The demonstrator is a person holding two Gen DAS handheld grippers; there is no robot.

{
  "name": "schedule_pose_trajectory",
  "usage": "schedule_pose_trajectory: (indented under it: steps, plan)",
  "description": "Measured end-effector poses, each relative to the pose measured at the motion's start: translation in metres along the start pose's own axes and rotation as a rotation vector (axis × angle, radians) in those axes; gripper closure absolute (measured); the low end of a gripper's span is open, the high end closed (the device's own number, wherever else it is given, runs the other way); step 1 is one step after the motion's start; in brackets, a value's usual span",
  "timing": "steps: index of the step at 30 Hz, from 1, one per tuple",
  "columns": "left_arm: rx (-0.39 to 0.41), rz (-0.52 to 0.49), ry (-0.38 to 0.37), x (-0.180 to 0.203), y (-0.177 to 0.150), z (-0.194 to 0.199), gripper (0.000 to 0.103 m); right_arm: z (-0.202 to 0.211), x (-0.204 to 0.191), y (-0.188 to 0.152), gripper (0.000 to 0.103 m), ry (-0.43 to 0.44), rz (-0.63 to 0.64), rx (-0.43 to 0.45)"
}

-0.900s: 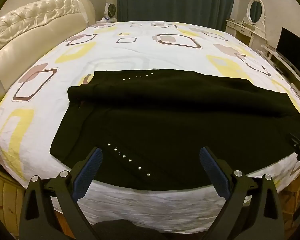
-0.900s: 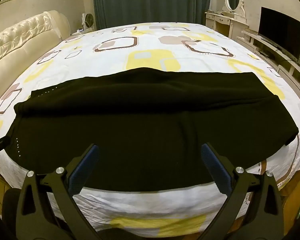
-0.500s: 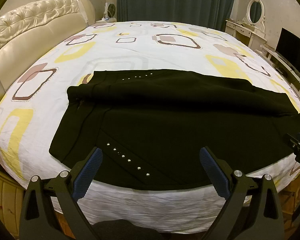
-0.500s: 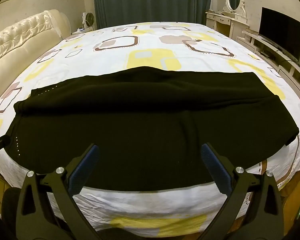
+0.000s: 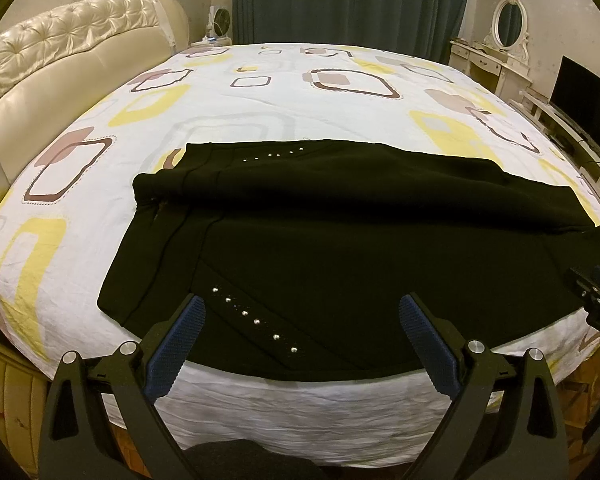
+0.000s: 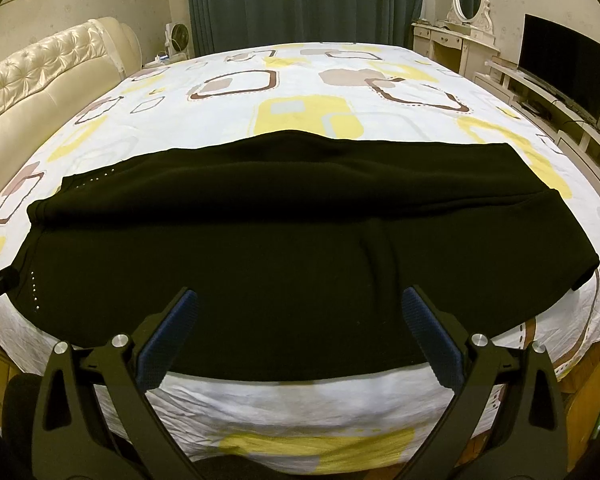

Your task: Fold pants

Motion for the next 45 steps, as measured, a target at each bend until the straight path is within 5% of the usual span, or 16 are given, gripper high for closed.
schedule_pose_trajectory:
  steps: [45]
  plan:
    - [0.015,-0.007,0.006,0.0088,0.0014,0.0051,0.006,-0.0058,-0.0039,-0.0084,0.002,-0.002,0.008,-0.011]
Point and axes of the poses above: each gripper's, at about its wrist camera, not at the fingertips, and z roughly against the way its jaws point, x to its right, y to its top, the point moved 6 cm from there along -z, roughly the way its jaws point, and after that the axes turned 3 degrees about -z, right-handed, at the moved point
